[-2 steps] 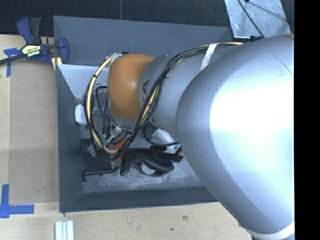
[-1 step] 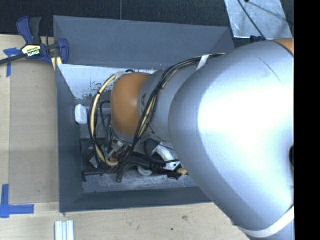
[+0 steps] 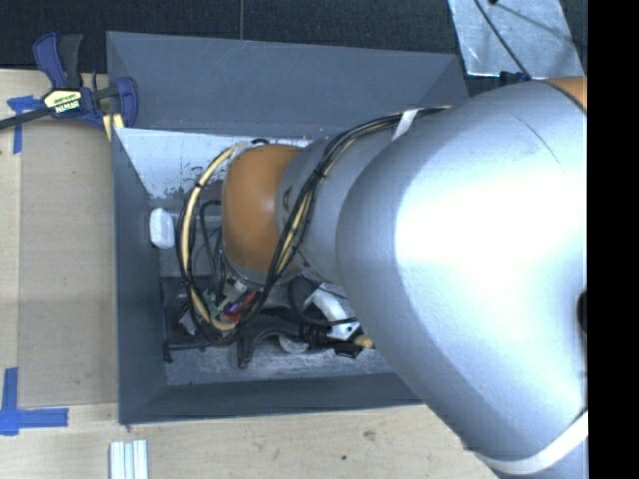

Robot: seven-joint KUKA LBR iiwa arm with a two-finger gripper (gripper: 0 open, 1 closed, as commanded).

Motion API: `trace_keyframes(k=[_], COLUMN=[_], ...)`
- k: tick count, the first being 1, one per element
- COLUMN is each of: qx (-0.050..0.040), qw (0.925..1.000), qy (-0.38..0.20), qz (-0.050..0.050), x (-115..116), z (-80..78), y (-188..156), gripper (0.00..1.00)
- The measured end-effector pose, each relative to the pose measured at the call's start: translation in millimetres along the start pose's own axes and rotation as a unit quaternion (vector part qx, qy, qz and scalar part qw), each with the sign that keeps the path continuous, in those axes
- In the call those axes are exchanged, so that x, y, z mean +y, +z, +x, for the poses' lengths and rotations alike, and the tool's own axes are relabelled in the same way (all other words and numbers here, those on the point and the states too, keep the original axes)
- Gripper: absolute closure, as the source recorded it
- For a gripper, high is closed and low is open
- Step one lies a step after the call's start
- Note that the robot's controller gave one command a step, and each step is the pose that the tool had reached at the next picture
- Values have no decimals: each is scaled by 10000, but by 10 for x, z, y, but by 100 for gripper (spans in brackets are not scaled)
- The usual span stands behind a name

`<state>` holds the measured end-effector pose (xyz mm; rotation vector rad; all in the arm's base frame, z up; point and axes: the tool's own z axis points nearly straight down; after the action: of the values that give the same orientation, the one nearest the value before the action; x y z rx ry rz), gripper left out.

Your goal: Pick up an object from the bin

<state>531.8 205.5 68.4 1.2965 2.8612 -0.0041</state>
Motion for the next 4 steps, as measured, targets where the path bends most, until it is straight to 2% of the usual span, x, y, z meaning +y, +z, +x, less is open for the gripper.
trace_keyframes(k=[1, 3, 4], qx=[-4, -3, -3], qw=[10000, 10000, 10000], qy=[6, 17, 15], qz=[-6, -31, -28], x=[1, 9, 12], z=[-6, -36, -51], y=[-5, -566, -727], gripper=[100, 100, 100])
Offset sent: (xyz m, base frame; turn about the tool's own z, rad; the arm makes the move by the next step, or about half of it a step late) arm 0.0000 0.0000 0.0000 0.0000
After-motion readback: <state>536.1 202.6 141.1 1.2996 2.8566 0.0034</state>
